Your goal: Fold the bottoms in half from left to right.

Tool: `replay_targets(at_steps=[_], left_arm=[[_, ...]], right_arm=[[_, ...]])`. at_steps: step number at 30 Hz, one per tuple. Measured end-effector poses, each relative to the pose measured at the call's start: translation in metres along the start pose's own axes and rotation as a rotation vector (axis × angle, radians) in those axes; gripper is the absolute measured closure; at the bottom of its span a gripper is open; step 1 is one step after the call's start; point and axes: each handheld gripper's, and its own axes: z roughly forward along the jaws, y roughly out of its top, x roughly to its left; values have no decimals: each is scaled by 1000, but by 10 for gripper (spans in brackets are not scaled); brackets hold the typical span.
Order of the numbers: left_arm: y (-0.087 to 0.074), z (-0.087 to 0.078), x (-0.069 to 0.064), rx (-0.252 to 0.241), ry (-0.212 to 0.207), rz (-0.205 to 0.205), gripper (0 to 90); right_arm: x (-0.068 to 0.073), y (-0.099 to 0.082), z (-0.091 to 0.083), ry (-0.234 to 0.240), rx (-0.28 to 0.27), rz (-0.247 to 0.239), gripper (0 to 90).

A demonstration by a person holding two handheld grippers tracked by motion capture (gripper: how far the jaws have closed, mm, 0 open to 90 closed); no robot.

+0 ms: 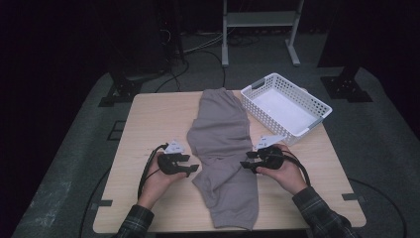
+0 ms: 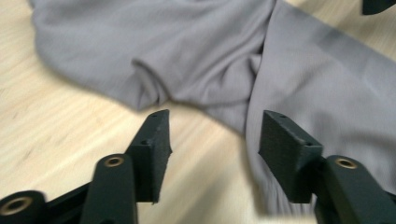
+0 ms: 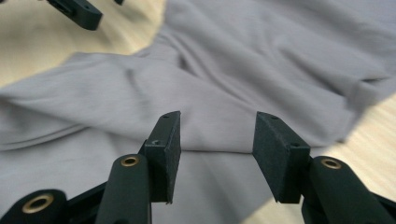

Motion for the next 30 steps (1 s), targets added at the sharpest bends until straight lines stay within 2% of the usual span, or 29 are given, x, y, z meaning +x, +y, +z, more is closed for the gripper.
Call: replay_targets(at_steps=[3, 6, 10, 14, 17, 18, 20, 22, 27, 30], left_arm=[[-10, -7, 0, 24, 19, 17, 357], [-20, -13, 1, 36, 41, -8, 315], [-31, -19, 3, 58, 54, -12, 273], [-38, -20, 6, 73, 67, -20, 247], [-43, -18, 9, 90, 75, -8, 217], [-45, -17, 10, 90, 81, 7, 200], [-46, -17, 12, 83, 83, 6, 192], [-48, -17, 13, 76, 96, 32, 173], [-53, -13, 14, 32, 85, 37, 60], [-53, -12, 14, 42, 86, 39, 20]], right_arm=[[9, 1, -1, 17, -4, -11, 499], [16, 5, 0, 38, -8, -14, 504], [25, 13, 6, 55, -10, -34, 501], [33, 21, 13, 70, -9, -58, 498], [38, 27, 20, 84, -4, -71, 498], [40, 28, 22, 86, 0, -76, 498], [44, 32, 26, 96, 4, -83, 500], [47, 35, 30, 102, 9, -95, 504], [53, 43, 40, 117, 18, -103, 515], [56, 48, 47, 127, 25, -109, 521]])
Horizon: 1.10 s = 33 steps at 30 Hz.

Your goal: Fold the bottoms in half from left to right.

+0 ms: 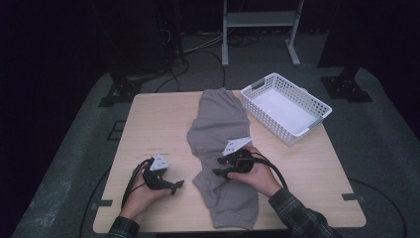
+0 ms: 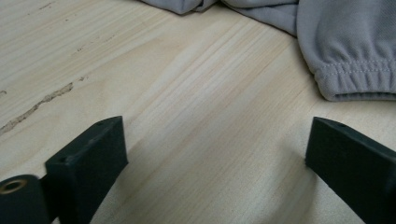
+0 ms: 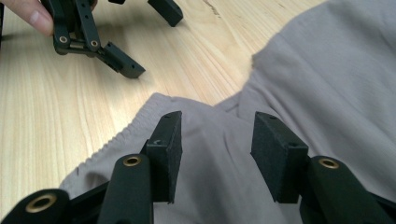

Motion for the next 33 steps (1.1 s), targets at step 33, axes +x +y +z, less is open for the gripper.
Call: replay_targets(at_steps=[33], left_arm=[[1, 1, 0, 3, 8, -10, 14]], right_arm=[[27, 24, 81, 111, 187, -122, 687]])
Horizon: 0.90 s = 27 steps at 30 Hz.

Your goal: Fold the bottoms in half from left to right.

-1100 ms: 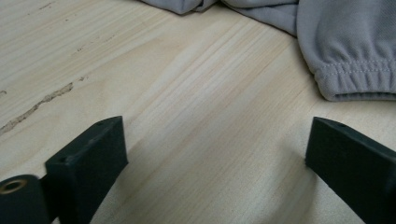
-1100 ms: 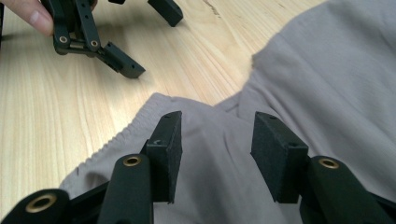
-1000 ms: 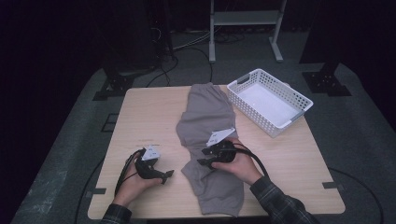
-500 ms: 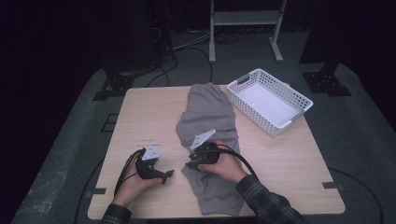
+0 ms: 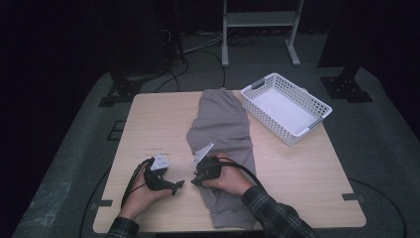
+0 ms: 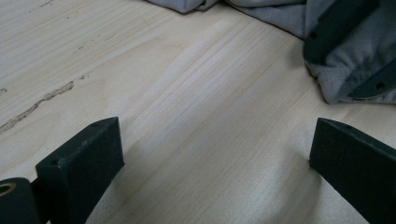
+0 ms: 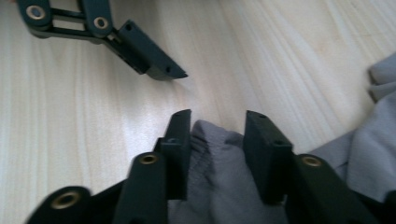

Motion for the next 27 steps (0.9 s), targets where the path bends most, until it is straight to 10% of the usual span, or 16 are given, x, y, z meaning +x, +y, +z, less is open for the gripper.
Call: replay_targets(at_steps=[8, 16, 27], left_arm=[[0, 0, 0, 1, 1, -2, 14], [0, 0, 0, 2, 2, 1, 15], [0, 0, 0, 2, 5, -1, 15]], right_arm=[[2, -1, -5, 2, -39, 16, 859], [5, -2, -51, -12, -173, 57, 858], [17, -65, -113, -66, -232, 98, 855]])
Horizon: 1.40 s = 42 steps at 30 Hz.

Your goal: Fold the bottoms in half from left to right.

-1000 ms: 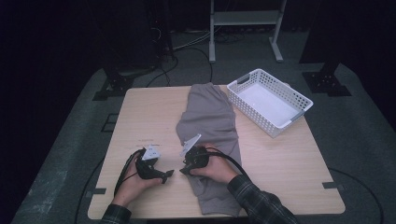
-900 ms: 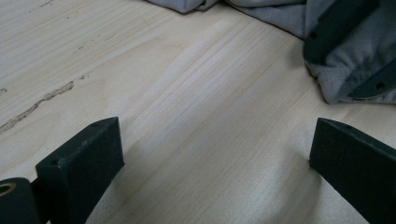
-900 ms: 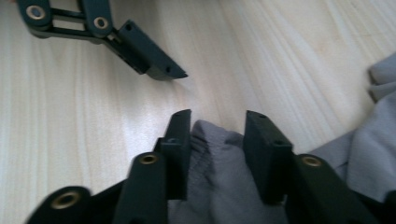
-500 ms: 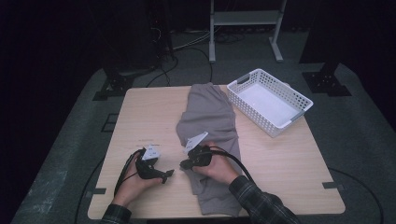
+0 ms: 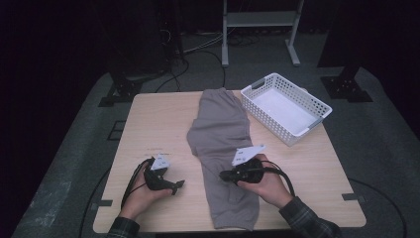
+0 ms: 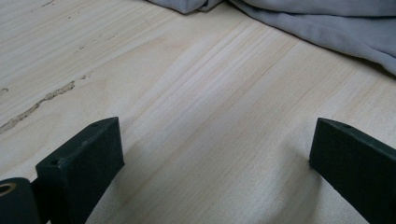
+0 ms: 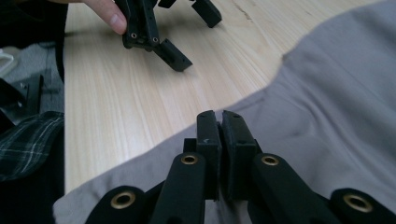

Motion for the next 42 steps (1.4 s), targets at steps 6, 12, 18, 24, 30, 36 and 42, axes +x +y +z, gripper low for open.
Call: replay_targets(at_steps=[6, 12, 18, 24, 30, 36, 42], left_arm=[[0, 0, 0, 0, 1, -1, 15], [0, 0, 0, 1, 1, -1, 15], [0, 0, 0, 1, 1, -1, 15], [0, 0, 0, -2, 3, -4, 15], [0, 0, 0, -1, 4, -4, 15], [0, 0, 0, -1, 4, -4, 15], [0, 0, 0, -2, 4, -4, 15]], right_arm=[[-8, -24, -31, -41, -34, 59, 852], [-21, -54, -56, -117, -8, 123, 865], [-26, -85, -66, -146, 81, 158, 876], [-26, -81, -72, -159, 24, 163, 741], [-26, -53, -52, -138, -41, 127, 644], [-29, -20, -10, -129, -31, 91, 622], [-36, -17, 25, -142, 100, 64, 728]])
